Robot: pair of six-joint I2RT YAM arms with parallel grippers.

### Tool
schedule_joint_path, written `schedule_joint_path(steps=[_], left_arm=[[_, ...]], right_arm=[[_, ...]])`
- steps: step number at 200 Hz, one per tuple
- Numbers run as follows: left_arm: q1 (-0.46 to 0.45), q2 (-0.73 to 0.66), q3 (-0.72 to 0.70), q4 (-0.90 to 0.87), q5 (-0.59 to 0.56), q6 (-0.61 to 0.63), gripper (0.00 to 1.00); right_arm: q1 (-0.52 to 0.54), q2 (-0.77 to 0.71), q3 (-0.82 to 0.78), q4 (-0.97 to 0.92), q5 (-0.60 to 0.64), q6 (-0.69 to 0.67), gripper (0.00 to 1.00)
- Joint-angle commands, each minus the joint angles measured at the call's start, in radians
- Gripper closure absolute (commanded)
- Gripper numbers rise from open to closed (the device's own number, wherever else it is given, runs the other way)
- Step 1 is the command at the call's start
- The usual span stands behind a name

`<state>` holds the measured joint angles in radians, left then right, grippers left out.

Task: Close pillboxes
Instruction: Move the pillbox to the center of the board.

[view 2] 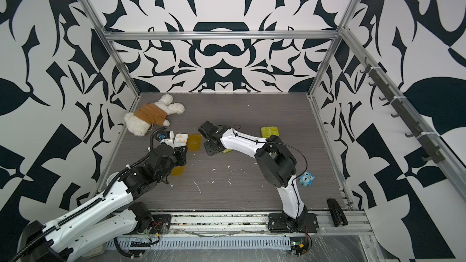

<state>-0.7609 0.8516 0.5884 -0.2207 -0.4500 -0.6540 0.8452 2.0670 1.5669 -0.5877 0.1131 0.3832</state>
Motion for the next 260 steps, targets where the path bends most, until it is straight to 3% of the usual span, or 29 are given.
schedule_joint_path(steps=[1,142,188,260], left_arm=[[0.003,0.001,0.029,0.006,0.008,0.001,0.66],[0.003,0.051,0.020,0.041,0.007,-0.004,0.66],[0.003,0.061,0.027,0.043,0.017,-0.006,0.66],[0.003,0.077,0.032,0.053,0.027,-0.011,0.66]], right_arm=[[-0.009,0.033,0.059,-0.008,0.021,0.003,0.76],[-0.177,0.029,-0.025,0.031,0.070,0.020,0.79],[-0.226,-0.003,-0.054,0.022,0.138,0.020,0.79],[-0.306,-0.038,-0.110,0.052,0.098,0.007,0.79]])
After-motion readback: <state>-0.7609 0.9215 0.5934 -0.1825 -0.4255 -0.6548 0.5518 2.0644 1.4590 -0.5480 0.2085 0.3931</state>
